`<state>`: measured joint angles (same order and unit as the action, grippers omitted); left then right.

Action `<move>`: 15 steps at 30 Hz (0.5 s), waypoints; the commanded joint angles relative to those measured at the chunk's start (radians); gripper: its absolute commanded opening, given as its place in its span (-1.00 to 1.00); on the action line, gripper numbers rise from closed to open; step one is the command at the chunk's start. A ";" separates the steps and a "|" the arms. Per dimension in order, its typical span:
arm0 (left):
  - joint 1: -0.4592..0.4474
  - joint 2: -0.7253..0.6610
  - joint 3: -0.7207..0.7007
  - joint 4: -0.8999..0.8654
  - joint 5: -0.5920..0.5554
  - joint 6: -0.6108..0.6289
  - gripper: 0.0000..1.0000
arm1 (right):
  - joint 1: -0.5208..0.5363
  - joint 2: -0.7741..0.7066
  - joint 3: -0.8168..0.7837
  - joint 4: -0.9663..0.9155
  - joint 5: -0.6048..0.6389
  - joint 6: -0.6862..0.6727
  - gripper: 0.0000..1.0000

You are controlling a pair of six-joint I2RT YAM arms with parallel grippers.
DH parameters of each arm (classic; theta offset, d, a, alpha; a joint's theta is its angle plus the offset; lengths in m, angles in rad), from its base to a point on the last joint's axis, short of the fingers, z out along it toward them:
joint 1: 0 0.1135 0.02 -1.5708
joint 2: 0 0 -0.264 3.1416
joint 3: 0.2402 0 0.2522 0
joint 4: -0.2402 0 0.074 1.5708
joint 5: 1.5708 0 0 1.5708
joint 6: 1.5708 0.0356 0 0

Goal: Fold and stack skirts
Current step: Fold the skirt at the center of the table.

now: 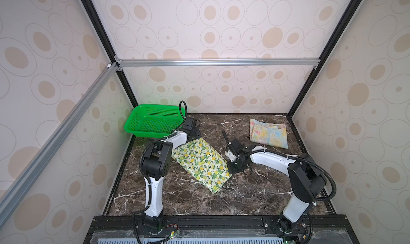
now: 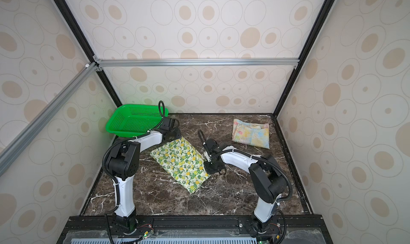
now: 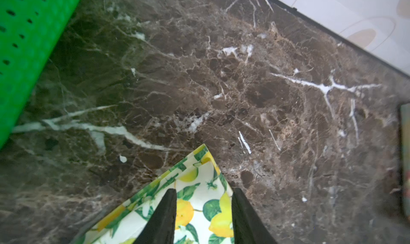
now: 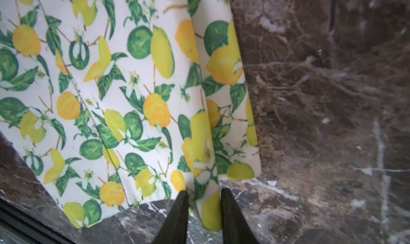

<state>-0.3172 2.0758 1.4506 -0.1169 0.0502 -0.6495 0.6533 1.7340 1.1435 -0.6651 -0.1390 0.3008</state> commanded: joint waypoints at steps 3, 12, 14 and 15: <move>0.000 -0.073 0.007 0.050 0.009 0.044 -0.01 | -0.011 -0.029 0.044 -0.079 0.086 -0.049 -0.21; -0.006 -0.196 -0.203 0.067 0.051 0.014 -0.54 | -0.011 -0.053 0.013 0.025 -0.020 -0.026 -0.85; -0.011 -0.218 -0.261 0.080 0.055 0.000 -0.63 | -0.011 -0.016 0.018 0.044 -0.038 -0.027 -1.00; -0.015 -0.227 -0.286 0.088 0.062 -0.004 -0.67 | -0.012 -0.001 0.016 0.056 -0.042 -0.025 -1.00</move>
<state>-0.3237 1.8702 1.2182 -0.0444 0.0944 -0.6338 0.6476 1.6905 1.1664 -0.6392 -0.1432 0.2775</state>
